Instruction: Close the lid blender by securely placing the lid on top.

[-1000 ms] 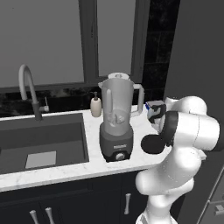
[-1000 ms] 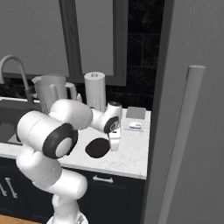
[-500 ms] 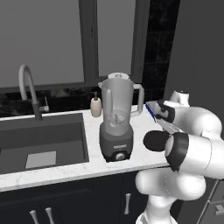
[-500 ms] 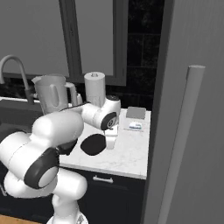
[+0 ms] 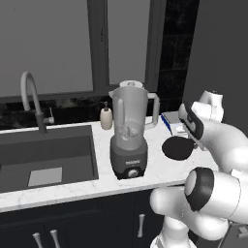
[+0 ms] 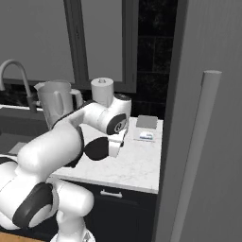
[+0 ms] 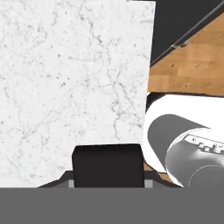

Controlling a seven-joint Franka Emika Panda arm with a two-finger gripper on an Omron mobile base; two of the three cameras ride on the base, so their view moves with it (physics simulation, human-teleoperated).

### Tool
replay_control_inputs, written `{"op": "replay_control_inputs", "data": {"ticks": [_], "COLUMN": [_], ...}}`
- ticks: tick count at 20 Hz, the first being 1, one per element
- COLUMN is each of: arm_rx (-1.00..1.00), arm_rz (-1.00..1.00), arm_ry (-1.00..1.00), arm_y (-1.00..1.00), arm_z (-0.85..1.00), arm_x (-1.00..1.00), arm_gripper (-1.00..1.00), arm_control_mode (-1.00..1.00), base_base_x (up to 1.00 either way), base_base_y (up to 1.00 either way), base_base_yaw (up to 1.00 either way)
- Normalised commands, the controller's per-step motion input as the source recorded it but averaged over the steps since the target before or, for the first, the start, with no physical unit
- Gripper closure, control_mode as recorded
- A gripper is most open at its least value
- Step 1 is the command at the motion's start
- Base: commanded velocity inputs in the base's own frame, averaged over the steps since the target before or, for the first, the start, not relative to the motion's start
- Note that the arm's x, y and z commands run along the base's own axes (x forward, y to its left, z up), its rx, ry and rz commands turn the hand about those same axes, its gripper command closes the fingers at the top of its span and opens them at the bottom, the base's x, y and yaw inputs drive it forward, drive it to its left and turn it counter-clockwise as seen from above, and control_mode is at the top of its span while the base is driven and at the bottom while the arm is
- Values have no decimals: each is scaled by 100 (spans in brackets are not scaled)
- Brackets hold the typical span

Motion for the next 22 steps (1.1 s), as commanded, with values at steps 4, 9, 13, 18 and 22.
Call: {"op": "replay_control_inputs", "data": {"ticks": [4, 9, 13, 18, 22], "arm_rx": [3, 5, 7, 7, 6], "arm_rz": [-15, -12, -11, -8, -4], "arm_ry": [1, 0, 1, 0, 0], "arm_y": [-15, 0, 0, 0, 3], "arm_z": [50, 66, 73, 67, 62], "arm_x": [-37, -30, -28, -32, -19], "arm_gripper": [100, 100, 100, 100, 100], "arm_control_mode": [-100, -100, -100, -100, -100], "base_base_x": [0, 0, 0, 0, 0], "base_base_y": [0, 0, 0, 0, 0], "base_base_yaw": [0, 0, 0, 0, 0]}}
